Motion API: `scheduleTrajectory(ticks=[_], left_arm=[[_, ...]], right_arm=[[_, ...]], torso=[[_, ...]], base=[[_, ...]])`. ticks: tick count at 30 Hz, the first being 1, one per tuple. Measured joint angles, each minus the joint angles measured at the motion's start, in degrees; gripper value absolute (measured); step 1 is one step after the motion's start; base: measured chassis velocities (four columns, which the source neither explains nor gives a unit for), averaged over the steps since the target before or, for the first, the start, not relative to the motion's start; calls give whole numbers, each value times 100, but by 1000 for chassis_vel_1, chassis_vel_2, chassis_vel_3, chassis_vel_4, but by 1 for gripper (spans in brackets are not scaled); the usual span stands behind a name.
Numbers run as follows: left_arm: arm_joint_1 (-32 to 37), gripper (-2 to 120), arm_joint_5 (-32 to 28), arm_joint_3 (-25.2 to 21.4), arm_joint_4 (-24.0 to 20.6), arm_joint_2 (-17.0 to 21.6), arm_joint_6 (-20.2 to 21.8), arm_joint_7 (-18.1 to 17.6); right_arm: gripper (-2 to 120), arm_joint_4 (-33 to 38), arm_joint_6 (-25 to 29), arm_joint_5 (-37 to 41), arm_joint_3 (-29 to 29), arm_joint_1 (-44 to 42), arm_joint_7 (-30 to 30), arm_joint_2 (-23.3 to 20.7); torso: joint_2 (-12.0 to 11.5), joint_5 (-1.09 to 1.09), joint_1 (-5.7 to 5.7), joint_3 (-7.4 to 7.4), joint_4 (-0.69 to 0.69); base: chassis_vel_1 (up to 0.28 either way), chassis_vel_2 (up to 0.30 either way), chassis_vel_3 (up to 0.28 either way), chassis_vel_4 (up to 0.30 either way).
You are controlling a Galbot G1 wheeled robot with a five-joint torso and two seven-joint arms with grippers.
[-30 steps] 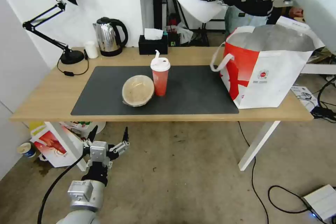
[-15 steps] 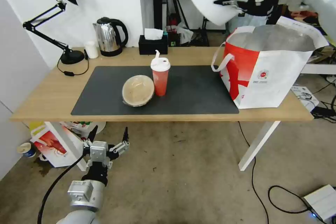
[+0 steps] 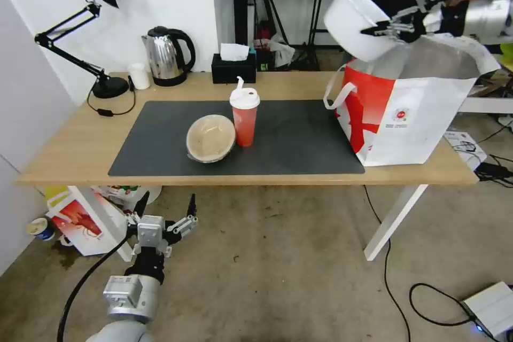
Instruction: Pick up the trash from the table and place it into the takeout bag.
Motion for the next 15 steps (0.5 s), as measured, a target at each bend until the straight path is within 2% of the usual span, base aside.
scheduleTrajectory(ticks=[15], left_arm=[[0,100,0,0,0,0,0,0]], right_arm=[[0,-88,71,-83,477,-519,-52,-377]], torso=[[0,1,0,0,1]], base=[[0,0,0,0]])
